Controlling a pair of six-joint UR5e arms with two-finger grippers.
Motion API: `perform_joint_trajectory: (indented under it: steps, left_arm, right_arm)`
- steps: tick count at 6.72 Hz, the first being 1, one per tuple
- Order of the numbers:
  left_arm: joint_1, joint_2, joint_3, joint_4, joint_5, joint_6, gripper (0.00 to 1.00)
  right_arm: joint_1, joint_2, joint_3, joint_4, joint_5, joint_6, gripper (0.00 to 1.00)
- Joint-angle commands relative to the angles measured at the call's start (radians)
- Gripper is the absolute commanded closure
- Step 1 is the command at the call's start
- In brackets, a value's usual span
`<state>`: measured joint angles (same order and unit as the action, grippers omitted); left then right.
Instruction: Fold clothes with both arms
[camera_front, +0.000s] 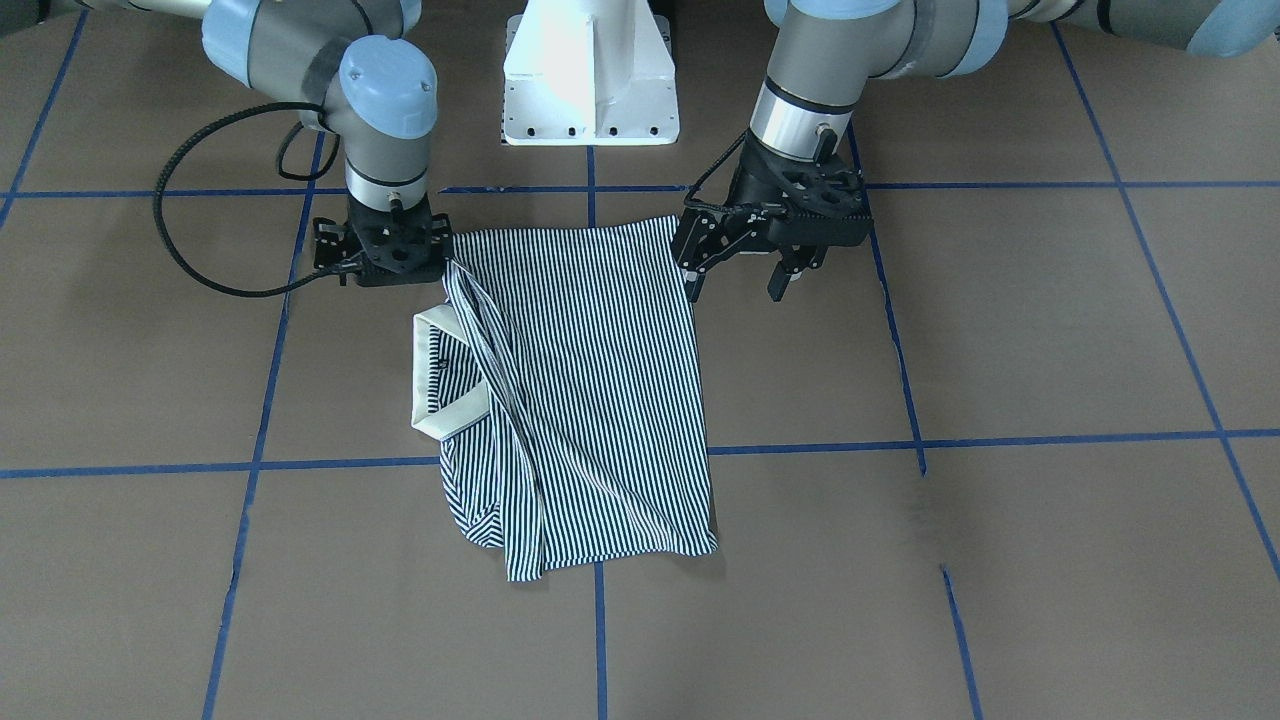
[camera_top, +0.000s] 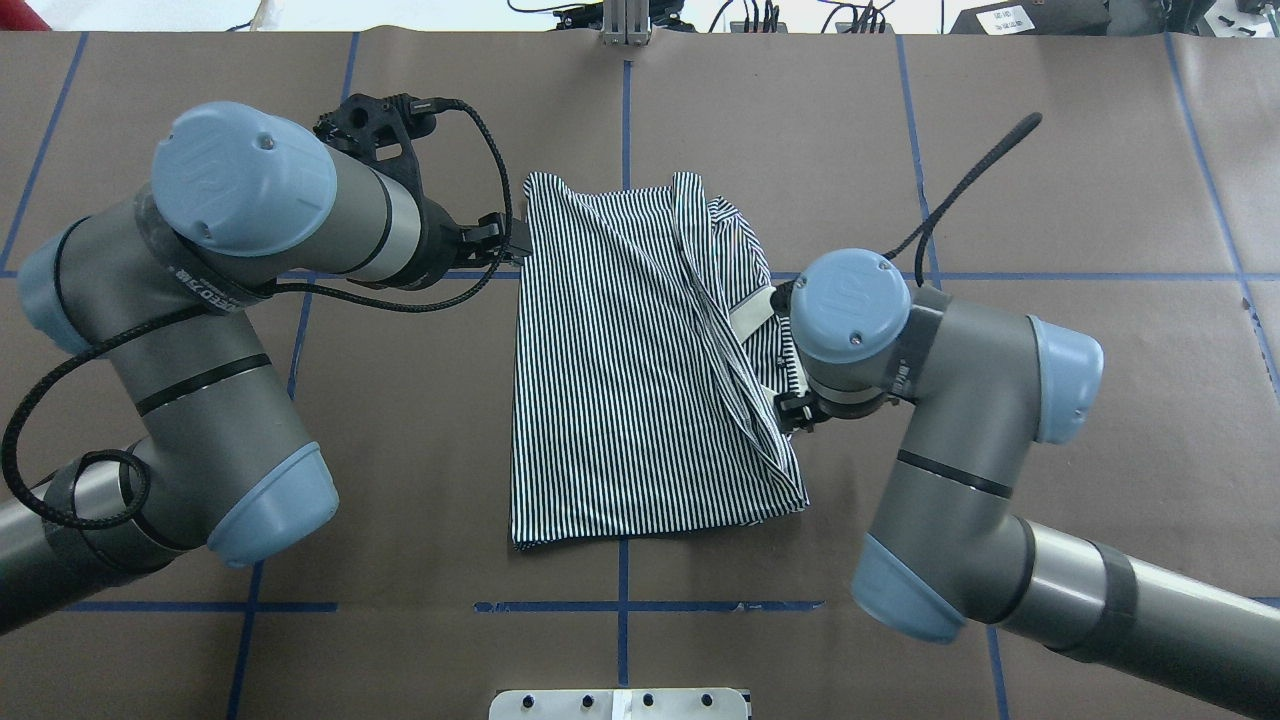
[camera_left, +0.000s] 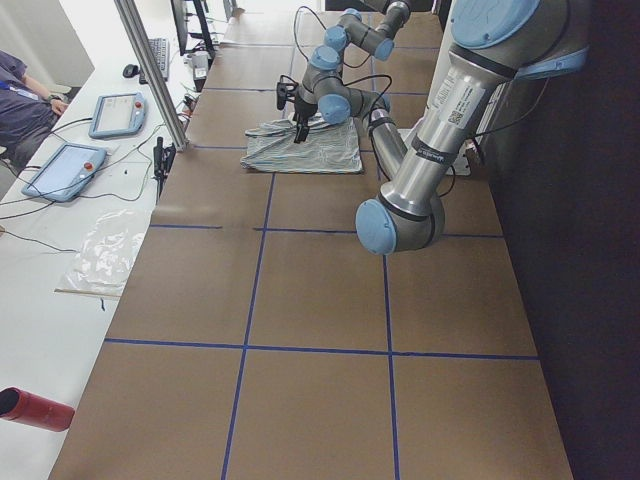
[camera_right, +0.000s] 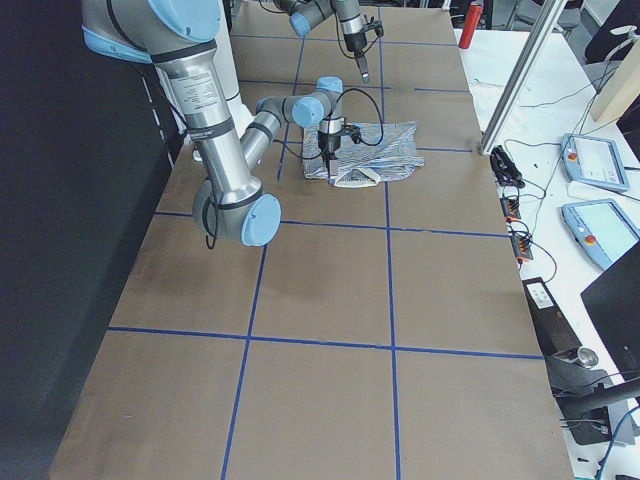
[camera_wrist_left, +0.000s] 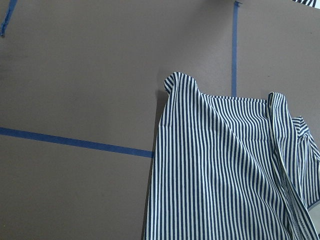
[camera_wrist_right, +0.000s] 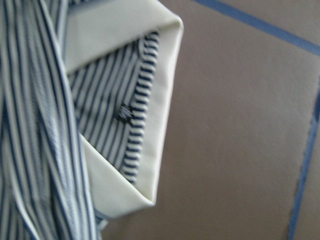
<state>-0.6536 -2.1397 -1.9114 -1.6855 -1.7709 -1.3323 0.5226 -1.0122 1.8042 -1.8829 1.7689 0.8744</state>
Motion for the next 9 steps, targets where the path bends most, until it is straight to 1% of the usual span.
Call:
perform_joint_trajectory:
  steps: [1, 3, 7, 9]
  left_arm:
    - [0.000, 0.003, -0.009, 0.001, -0.001, 0.007, 0.00]
    - [0.000, 0.006, -0.008, 0.001, -0.001, 0.007, 0.00]
    - [0.000, 0.004, -0.009, 0.003, -0.001, 0.005, 0.00]
    - [0.000, 0.003, -0.003, 0.000, -0.001, 0.001, 0.00]
  right_arm:
    - [0.010, 0.151, -0.244, 0.193, 0.000, 0.006, 0.00]
    - [-0.018, 0.143, -0.253, 0.167, 0.000, 0.008, 0.00]
    - [-0.019, 0.144, -0.243, 0.088, 0.027, 0.006, 0.00]
    - [0.003, 0.098, -0.235, 0.087, 0.027, 0.005, 0.00]
